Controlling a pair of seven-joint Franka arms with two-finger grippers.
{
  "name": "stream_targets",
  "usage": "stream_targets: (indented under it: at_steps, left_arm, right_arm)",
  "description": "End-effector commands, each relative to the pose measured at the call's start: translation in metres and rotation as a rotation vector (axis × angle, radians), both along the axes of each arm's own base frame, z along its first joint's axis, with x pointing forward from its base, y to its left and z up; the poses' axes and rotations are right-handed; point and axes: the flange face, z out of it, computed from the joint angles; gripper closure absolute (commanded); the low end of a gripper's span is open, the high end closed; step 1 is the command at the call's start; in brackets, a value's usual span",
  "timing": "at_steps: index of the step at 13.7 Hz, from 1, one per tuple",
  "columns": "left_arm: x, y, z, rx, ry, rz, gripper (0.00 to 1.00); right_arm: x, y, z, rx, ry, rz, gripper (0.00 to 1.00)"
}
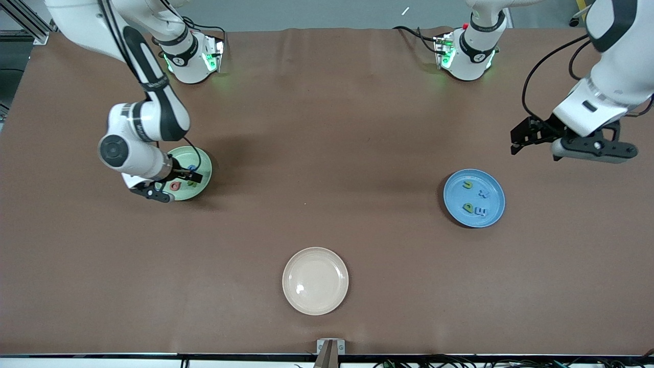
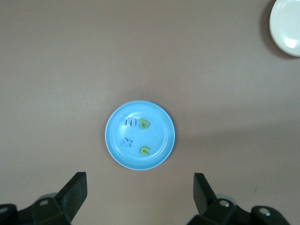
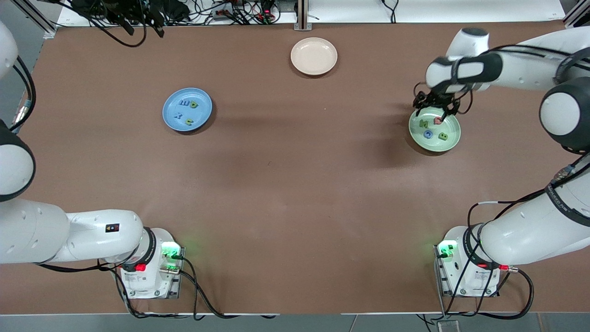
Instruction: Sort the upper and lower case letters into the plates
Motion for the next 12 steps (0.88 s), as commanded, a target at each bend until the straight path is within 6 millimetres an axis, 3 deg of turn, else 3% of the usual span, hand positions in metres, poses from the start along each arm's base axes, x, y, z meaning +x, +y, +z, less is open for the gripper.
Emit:
stream_targets:
  at_steps: [1,3,5,7,12]
  left_arm:
    - [0.005,0.004,0.038,-0.032,-0.037,0.058,0.00]
    - [0.011,0.016,0.067,-0.046,-0.070,0.089,0.00]
    - [0.020,0.022,0.076,-0.050,-0.048,0.094,0.00]
    - [0.022,0.023,0.075,-0.050,-0.040,0.094,0.00]
    - [0.019,0.029,0.067,-0.049,0.006,0.087,0.00]
  right_arm:
    - [0.027,-0.023,0.059,0.029,0.037,0.044,0.00]
    - [0.048,-0.038,0.103,0.019,0.060,0.119,0.00]
    - [0.065,-0.046,0.145,-0.002,0.053,0.174,0.00]
    - [0.081,-0.060,0.188,-0.035,0.001,0.224,0.00]
    - [0.099,-0.101,0.260,-0.038,-0.112,0.289,0.00]
